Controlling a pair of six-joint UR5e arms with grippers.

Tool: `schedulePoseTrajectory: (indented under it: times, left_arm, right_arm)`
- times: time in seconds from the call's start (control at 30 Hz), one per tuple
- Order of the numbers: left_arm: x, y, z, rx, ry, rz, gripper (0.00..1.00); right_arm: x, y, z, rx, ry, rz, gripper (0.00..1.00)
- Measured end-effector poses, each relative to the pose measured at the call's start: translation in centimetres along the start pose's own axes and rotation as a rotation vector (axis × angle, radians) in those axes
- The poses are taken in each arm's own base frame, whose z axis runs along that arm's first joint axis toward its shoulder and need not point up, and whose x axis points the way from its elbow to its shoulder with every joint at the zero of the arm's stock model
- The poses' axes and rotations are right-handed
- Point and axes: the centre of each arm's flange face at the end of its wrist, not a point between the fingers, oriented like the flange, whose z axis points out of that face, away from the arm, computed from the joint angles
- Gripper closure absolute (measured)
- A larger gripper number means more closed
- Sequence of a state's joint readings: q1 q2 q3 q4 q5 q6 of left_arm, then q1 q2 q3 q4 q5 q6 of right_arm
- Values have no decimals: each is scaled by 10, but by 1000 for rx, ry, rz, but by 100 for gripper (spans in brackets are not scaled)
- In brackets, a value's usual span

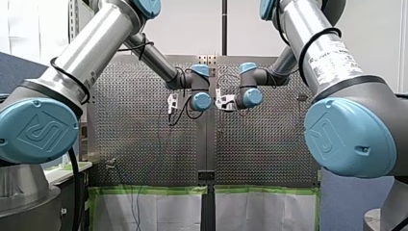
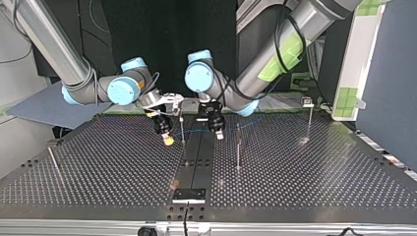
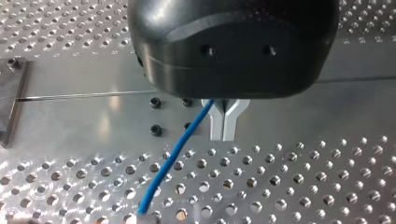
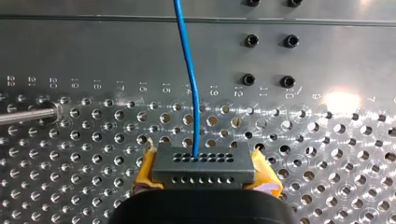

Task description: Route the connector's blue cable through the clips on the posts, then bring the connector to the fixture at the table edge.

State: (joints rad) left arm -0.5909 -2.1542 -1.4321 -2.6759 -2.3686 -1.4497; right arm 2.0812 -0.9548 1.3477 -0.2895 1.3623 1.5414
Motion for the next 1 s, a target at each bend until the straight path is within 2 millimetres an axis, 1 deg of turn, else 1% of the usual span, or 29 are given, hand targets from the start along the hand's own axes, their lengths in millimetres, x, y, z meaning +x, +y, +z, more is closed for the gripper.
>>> schedulePoseTrajectory:
  times: [0.2, 0.73, 1.0]
  left_arm:
    - [2, -1, -10, -9, 21, 11, 96]
    - [26, -17, -56, 51, 38, 37, 96]
    - [32, -22, -74, 57, 43, 41, 96]
  right_arm:
    - [-5, 1, -3, -4, -19, 1, 100]
    - [-25, -2, -13, -26, -65, -2, 100]
    - [-36, -4, -21, -31, -106, -25, 100]
